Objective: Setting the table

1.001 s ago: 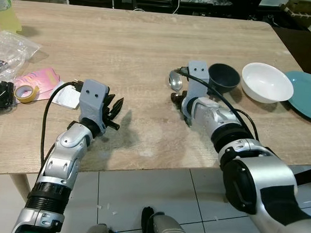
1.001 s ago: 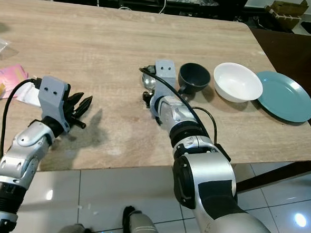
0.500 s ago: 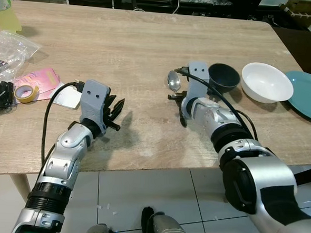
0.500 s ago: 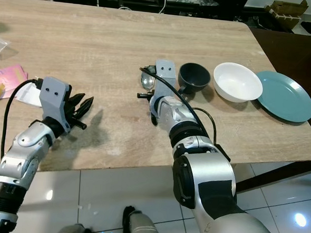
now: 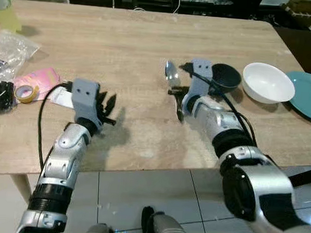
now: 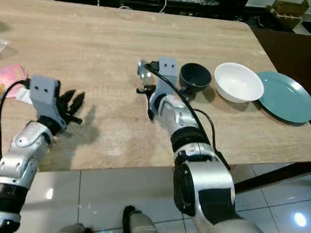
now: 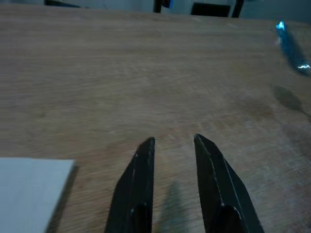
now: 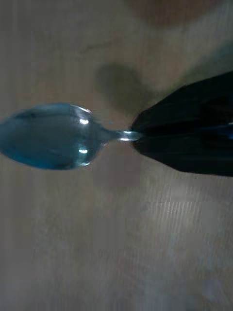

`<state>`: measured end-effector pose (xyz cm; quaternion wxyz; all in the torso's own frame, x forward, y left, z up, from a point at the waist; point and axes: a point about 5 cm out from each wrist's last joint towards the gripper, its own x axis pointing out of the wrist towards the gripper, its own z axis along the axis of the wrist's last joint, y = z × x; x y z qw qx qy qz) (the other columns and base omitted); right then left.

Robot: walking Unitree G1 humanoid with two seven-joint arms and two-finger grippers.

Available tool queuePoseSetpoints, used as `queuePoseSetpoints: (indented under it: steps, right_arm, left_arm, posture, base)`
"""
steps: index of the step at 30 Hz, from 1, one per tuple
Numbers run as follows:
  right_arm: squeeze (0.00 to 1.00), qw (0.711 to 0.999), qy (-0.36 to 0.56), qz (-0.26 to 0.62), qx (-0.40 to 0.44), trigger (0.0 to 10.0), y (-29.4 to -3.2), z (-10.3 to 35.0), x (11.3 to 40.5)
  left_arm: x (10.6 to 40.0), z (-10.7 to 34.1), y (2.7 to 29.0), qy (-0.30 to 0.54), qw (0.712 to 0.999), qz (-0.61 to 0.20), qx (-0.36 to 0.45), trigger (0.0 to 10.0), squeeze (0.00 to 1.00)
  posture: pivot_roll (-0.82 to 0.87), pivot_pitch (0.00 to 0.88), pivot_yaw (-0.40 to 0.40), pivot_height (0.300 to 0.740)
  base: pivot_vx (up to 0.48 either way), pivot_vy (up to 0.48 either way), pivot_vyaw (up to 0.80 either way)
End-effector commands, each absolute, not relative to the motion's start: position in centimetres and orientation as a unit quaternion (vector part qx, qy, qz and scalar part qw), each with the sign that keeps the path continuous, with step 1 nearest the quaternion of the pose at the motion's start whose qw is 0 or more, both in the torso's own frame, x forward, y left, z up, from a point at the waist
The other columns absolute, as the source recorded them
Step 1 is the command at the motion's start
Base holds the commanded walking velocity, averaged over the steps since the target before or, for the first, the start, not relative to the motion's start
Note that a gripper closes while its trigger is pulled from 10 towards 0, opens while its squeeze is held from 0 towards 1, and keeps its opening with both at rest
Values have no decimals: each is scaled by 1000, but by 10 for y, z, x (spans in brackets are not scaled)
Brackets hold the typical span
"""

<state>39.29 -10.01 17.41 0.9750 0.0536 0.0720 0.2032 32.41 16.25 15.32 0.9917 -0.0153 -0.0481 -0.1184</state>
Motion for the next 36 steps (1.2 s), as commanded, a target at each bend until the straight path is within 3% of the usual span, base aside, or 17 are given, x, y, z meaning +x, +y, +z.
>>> queuePoseSetpoints:
  steps: [1,6,7,9,10,17,36]
  right_arm:
    - [0,972,58,222,40,0,-98,170,383]
    - [0,970,10,243,20,0,-96,171,362]
    - [0,969,-32,246,7,4314,-98,177,350]
    - [0,969,-45,244,2,4314,-99,179,346]
    - [0,969,-66,240,-2,10000,-101,183,343]
    - [0,968,-132,210,-24,10000,-110,193,330]
    - [0,974,-148,173,-9,10000,-125,198,304]
  left_arm:
    - [320,149,160,-47,992,-116,-22,10000,0]
    - [318,148,156,-48,991,-119,-24,10000,0]
    - [318,149,153,-51,991,-119,-20,10000,0]
    - [319,149,153,-52,991,-118,-19,10000,0]
    - [319,149,153,-53,992,-115,-22,10000,0]
    - [322,152,153,-56,992,-104,-35,10000,0]
    - [320,155,154,-64,993,-92,-45,10000,0]
  posture:
    - [62,100,-70,740]
    - [59,97,-63,740]
    - [54,98,-60,740]
    - [54,98,-60,740]
    - [51,99,-58,740]
    - [47,104,-56,740]
    - [51,121,-64,740]
  base:
    - [0,0,0]
    - [0,0,0]
    - [0,0,0]
    - [0,0,0]
    - [0,0,0]
    - [0,0,0]
    - [0,0,0]
